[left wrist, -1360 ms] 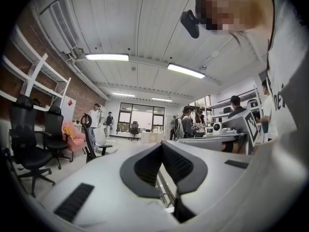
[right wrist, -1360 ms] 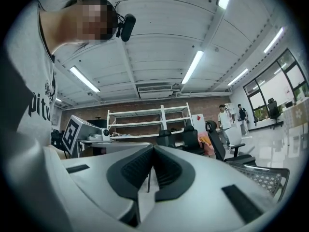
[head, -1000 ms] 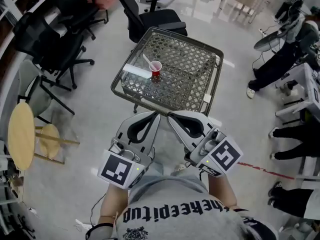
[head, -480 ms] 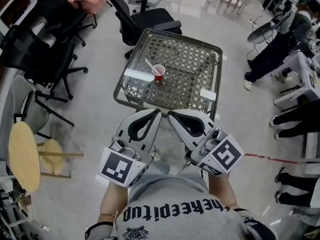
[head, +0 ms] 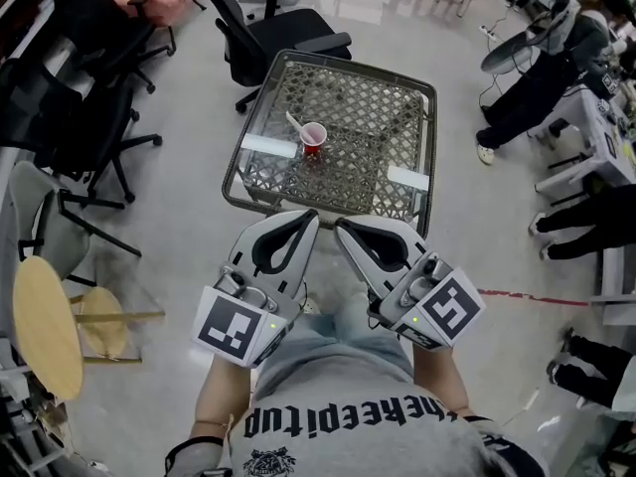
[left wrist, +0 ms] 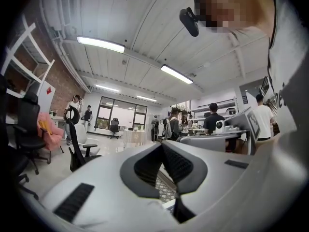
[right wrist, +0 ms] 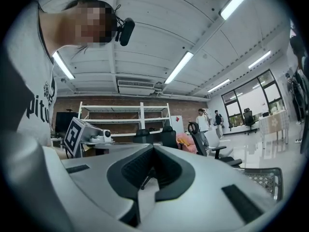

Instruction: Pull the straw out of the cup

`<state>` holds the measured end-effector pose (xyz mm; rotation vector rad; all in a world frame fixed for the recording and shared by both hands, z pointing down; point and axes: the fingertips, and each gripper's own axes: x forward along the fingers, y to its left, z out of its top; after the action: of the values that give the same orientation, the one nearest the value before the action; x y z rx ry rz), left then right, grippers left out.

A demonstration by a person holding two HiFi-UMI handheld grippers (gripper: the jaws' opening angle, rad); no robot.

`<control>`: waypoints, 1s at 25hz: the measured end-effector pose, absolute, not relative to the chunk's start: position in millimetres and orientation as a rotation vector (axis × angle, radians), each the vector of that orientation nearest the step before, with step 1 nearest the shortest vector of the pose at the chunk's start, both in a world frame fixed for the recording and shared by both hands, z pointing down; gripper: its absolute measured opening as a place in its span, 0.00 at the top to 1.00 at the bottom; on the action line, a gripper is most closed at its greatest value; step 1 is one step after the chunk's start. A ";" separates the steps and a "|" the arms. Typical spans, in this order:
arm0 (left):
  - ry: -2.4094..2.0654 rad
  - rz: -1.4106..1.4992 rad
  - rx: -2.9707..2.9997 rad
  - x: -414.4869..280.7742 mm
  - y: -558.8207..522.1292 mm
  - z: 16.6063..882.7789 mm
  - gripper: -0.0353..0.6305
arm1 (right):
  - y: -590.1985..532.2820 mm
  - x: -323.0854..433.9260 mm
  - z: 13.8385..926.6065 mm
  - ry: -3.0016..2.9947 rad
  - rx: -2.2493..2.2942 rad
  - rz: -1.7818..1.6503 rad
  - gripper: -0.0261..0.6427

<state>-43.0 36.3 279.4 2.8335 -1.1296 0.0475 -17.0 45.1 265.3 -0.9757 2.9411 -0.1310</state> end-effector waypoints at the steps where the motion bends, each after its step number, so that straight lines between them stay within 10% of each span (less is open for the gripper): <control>1: -1.124 0.045 2.832 -41.6 35.2 280.6 0.91 | 44.3 -14.9 266.4 2.941 -0.984 -0.133 0.95; 25: -1.371 -0.046 2.794 -22.3 -69.0 266.2 0.91 | -66.2 6.3 265.6 3.017 -0.770 -0.096 0.95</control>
<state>-22.3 -69.0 266.2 2.7944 -1.3707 -0.0455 6.3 -66.2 265.6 -0.7700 3.0166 -0.0964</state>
